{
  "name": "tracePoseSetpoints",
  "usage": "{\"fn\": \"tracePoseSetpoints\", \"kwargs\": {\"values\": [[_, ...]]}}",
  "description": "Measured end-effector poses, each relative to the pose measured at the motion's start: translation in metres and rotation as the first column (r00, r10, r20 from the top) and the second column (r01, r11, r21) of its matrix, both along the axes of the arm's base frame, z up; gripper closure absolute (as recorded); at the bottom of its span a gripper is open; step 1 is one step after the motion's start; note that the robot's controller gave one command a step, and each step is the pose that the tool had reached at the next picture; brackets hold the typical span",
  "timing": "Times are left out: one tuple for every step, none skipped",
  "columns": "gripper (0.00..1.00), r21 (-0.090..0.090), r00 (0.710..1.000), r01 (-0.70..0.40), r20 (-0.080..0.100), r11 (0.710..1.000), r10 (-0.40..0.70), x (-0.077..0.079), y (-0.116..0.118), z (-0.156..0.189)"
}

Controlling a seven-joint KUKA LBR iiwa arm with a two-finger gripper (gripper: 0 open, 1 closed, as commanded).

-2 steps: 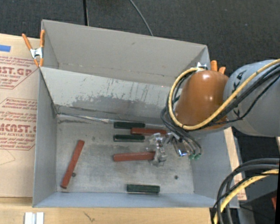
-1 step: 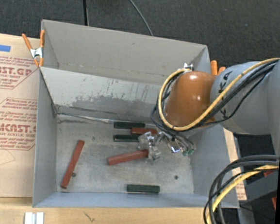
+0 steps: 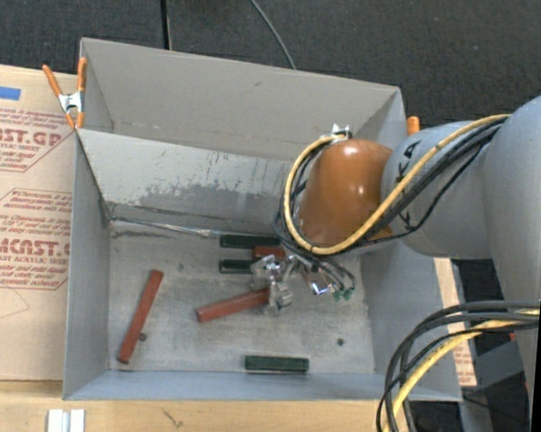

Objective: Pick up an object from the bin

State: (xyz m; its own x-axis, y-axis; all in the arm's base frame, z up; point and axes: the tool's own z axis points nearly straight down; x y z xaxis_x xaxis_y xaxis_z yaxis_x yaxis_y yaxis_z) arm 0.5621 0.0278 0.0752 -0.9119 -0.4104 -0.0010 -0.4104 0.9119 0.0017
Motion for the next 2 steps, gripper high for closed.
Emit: {"fn": "tracePoseSetpoints", "kwargs": {"values": [[1.0, -0.001, 0.999, -0.044, 0.0, 0.999, 0.044, -0.034, 0.014, -0.002], [1.0, -0.001, 0.997, -0.072, -0.008, 0.997, 0.072, -0.036, 0.019, 0.044]]}}
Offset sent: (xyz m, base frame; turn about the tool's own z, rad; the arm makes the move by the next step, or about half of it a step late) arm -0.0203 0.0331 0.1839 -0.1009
